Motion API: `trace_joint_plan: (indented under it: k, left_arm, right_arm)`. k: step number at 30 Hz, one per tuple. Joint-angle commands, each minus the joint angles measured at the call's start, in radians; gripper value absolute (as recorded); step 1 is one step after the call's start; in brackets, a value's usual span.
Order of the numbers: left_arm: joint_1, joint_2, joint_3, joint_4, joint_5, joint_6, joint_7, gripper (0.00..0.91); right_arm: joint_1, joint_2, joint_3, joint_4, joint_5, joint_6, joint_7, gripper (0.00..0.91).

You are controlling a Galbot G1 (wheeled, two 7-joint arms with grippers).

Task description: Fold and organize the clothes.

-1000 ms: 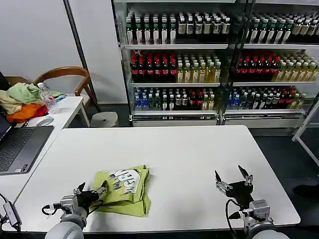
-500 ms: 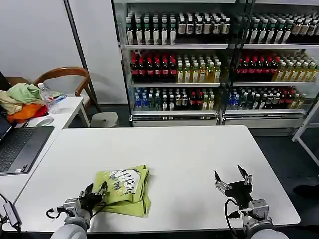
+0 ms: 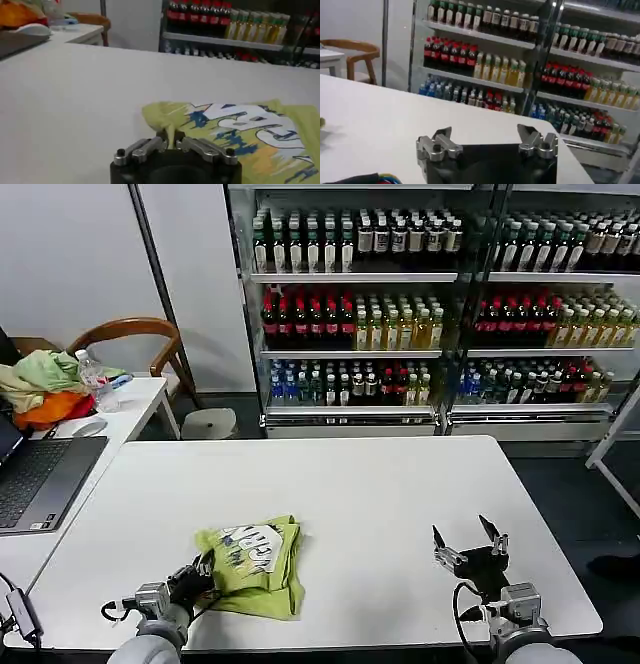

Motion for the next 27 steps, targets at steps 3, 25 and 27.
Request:
trace_joint_plan:
  k: [3, 25, 27]
  left_arm:
    - [-0.016, 0.085, -0.219, -0.135, -0.121, 0.068, 0.037, 0.030]
    - [0.053, -0.065, 0.370, -0.203, 0.653, 0.112, 0.073, 0.040]
    - [0.013, -0.119, 0.510, -0.143, 0.689, 0.104, 0.075, 0.050]
  right_arm:
    - [0.010, -0.009, 0.006, 0.000, 0.009, 0.000, 0.000, 0.907]
    - [-0.006, -0.006, 0.022, 0.008, 0.007, 0.009, -0.001, 0.907]
    - [-0.015, -0.007, 0.032, 0.012, 0.007, 0.010, -0.001, 0.907]
